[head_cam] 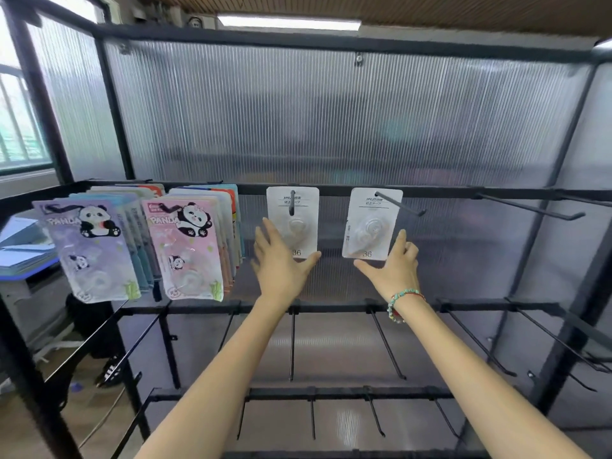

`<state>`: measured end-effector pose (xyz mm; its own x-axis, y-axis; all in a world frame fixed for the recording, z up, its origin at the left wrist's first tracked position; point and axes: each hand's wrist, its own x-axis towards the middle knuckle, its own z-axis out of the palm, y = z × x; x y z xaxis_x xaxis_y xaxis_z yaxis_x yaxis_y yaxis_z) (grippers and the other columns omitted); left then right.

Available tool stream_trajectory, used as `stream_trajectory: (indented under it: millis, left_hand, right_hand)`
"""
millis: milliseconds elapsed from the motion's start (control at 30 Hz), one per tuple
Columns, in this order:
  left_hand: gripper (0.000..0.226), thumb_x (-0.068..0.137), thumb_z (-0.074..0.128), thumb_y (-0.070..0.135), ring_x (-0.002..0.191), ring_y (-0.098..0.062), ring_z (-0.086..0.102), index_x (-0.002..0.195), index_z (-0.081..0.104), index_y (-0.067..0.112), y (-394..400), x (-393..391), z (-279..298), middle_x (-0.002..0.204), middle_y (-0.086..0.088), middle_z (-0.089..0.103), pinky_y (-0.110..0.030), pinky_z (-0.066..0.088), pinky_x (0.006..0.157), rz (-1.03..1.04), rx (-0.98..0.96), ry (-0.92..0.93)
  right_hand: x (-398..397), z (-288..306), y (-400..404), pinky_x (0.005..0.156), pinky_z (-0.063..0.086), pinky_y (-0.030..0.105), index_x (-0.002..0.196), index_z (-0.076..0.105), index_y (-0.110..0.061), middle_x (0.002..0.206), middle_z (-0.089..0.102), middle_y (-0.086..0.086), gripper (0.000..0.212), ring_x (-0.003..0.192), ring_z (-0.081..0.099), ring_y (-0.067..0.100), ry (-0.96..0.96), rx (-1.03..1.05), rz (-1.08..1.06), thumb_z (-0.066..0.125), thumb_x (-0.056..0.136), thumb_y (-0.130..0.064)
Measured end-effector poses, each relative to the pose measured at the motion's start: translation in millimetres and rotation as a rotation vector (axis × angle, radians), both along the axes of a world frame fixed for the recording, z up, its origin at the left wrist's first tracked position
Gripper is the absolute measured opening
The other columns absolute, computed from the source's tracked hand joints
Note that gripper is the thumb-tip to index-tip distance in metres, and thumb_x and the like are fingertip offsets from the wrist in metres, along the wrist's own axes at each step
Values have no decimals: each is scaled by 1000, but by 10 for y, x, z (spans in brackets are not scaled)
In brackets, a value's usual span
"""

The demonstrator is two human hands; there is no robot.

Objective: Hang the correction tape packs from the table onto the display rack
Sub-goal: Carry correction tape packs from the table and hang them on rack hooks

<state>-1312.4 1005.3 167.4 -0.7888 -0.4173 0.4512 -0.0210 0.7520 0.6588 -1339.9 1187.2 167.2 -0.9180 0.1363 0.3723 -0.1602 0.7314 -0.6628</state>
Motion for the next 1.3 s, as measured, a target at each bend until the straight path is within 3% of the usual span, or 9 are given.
stream_trajectory:
  millis: [267,433,600,967,1300]
  left_hand:
    - [81,92,59,34,145,-32,16,153,10,12,129,800,-156,158,-17,13,-48,20,114,-54,-144,-15]
    - [74,93,57,30,144,-31,18,152,17,9,32,1516,-395,157,-17,18,-45,22,116,-12,-149,-81]
    - [68,93,56,28,139,-31,29,150,24,8,-242,2328,-600,152,-15,30,-45,28,112,120,-145,-155]
    - [65,91,59,27,132,-29,39,147,33,6,-1740,4469,-653,142,-13,45,-41,34,108,562,-191,-210]
    - [65,91,58,28,135,-29,37,148,31,8,-3282,7257,-696,145,-13,41,-42,32,110,1019,-125,-296]
  right_hand:
    - [632,-52,145,106,34,41,144,27,-9,148,23,13,72,134,28,33,-45,128,185,64,86,-30]
    - [1186,-136,74,110,25,32,148,27,-11,152,25,7,66,138,23,26,-15,161,370,59,90,-19]
    - [1758,-332,-319,116,20,34,147,31,-13,153,26,7,63,141,21,25,-27,223,560,58,91,-20]
    - [3218,-422,-2315,113,22,32,147,33,-13,149,34,7,61,138,28,25,56,315,1038,57,92,-25]
    - [5531,-537,-4595,114,24,32,145,37,-13,148,36,9,60,138,30,23,73,303,1472,58,89,-23]
